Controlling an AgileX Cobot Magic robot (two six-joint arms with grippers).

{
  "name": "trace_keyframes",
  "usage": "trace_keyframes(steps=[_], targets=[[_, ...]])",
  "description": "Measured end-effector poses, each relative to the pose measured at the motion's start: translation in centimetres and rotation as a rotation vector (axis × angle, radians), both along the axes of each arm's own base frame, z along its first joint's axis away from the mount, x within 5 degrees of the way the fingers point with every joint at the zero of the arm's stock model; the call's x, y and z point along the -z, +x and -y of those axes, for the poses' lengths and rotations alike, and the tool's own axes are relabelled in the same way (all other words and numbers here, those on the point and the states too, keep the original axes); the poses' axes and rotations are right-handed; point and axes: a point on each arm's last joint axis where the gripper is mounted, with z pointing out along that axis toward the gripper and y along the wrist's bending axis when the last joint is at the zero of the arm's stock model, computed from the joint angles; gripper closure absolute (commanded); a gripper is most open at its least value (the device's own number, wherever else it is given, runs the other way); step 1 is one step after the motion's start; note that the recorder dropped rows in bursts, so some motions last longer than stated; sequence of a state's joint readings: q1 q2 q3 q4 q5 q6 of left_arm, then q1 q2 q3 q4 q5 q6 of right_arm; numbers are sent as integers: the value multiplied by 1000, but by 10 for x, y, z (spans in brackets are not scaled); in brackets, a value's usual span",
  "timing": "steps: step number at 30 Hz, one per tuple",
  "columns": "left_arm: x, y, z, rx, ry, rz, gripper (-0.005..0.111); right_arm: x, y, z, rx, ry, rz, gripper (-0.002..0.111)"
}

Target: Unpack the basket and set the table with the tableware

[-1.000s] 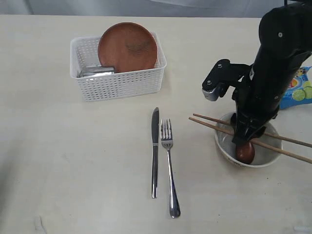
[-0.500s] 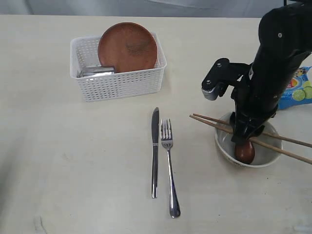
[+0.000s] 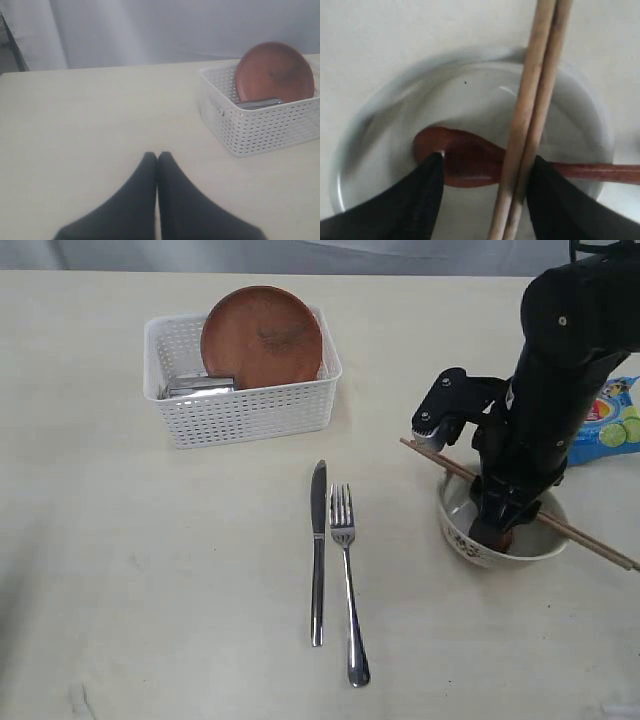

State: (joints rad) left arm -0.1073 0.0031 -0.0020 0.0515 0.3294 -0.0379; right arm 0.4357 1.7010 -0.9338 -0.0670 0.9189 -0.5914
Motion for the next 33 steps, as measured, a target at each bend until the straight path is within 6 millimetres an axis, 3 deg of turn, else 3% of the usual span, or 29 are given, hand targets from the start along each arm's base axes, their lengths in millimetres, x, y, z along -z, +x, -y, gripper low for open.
trace_keyframes(steps=[15, 21, 27, 30, 33], targets=[[0, 0, 0, 0, 0, 0, 107, -25, -6, 3, 16, 26, 63, 60], [0, 0, 0, 0, 0, 0, 107, -64, -7, 1, 105, 110, 175, 60], [0, 0, 0, 0, 0, 0, 107, -110, -12, -23, 413, 345, 76, 60], [0, 0, 0, 0, 0, 0, 107, -115, -28, -40, 468, 339, -14, 60], [0, 0, 0, 0, 0, 0, 107, -108, -53, -64, 462, 270, -57, 60]])
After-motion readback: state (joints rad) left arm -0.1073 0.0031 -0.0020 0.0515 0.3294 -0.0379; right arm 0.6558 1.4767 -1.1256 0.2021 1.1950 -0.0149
